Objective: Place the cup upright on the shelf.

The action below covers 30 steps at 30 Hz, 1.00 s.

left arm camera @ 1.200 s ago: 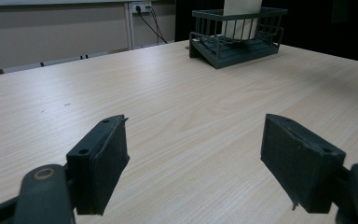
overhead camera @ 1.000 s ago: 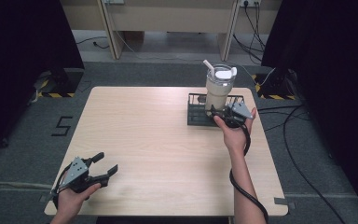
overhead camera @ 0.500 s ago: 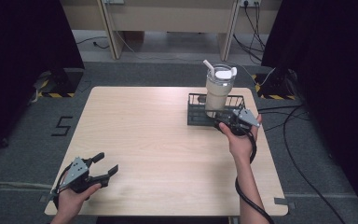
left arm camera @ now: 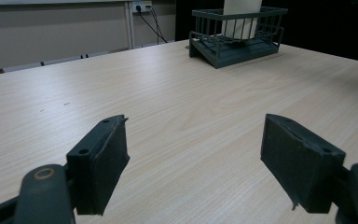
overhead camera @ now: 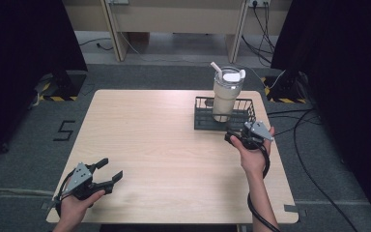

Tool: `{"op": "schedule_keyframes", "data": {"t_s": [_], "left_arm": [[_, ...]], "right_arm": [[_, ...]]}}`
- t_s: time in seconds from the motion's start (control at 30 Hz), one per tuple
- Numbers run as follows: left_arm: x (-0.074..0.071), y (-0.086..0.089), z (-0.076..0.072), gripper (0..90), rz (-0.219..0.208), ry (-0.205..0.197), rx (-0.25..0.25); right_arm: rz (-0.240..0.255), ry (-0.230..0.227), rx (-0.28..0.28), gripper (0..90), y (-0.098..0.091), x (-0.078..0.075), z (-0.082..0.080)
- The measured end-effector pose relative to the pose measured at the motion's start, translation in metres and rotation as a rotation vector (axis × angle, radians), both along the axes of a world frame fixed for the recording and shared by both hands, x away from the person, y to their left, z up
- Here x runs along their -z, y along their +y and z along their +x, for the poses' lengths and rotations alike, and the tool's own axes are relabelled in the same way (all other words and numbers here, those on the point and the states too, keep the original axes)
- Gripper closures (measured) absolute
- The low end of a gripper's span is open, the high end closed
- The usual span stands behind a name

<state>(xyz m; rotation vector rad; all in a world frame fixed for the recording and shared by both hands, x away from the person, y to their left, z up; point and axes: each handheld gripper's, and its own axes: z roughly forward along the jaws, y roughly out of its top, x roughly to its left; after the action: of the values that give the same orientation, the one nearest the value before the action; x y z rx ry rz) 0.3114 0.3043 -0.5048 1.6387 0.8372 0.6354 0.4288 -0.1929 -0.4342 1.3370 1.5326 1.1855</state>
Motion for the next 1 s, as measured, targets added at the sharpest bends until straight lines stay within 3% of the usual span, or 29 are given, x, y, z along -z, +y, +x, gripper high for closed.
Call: {"op": "schedule_keyframes", "data": {"t_s": [1.0], "left_arm": [[0.000, 0.000, 0.000, 22.2, 0.000, 0.001, -0.002]], "right_arm": [[-0.008, 0.023, 0.029, 14.4, -0.026, 0.016, -0.044]]}}
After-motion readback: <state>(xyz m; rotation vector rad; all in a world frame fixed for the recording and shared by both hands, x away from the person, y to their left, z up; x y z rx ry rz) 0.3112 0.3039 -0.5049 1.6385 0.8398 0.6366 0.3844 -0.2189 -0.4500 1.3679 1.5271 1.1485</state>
